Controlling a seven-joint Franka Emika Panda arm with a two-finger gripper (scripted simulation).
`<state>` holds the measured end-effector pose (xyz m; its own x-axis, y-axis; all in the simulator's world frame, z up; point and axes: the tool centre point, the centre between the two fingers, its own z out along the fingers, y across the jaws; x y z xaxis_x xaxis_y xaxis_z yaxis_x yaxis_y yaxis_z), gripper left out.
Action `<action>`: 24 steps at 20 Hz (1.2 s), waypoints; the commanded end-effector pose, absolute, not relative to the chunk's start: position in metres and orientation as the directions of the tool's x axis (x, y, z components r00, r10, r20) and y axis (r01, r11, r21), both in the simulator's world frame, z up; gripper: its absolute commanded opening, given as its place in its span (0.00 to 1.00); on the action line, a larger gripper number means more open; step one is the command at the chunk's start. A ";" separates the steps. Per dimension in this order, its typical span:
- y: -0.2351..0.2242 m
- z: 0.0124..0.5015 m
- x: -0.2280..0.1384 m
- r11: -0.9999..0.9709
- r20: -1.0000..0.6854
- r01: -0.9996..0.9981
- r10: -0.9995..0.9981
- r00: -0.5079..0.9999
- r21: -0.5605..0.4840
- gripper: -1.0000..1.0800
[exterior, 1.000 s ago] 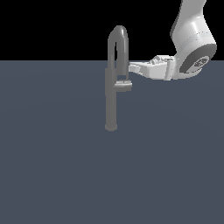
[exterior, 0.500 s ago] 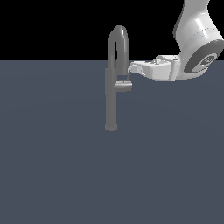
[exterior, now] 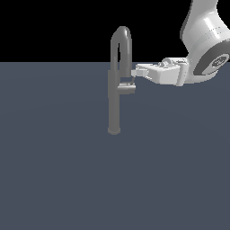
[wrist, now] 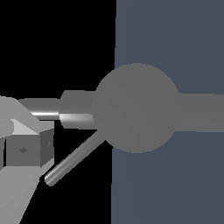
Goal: Turn on the faucet by rotating a designated handle.
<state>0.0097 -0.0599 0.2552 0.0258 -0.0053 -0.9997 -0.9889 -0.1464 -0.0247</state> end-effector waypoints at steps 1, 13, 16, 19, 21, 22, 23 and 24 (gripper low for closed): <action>-0.062 0.247 -0.003 -0.152 -1.000 -0.988 0.000 0.011 -0.011 0.00; -0.066 0.213 -0.029 -0.154 -1.000 -0.988 0.001 0.008 -0.008 0.00; -0.064 0.226 -0.021 -0.156 -0.999 -0.987 -0.001 0.036 -0.036 0.00; -0.065 0.204 -0.025 -0.155 -1.000 -0.988 0.000 0.022 -0.022 0.00; -0.066 0.189 -0.027 -0.155 -1.000 -0.988 0.001 0.013 -0.013 0.00; -0.066 0.182 -0.028 -0.154 -1.000 -0.988 0.001 0.009 -0.009 0.00; -0.066 0.182 -0.028 -0.154 -1.000 -0.988 0.001 0.009 -0.009 0.00; -0.064 0.207 -0.021 -0.161 -0.999 -0.986 0.002 0.047 -0.047 0.00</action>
<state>-0.0212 -0.0644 0.2071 0.0468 0.0026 -0.9989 -0.9859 -0.1609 -0.0466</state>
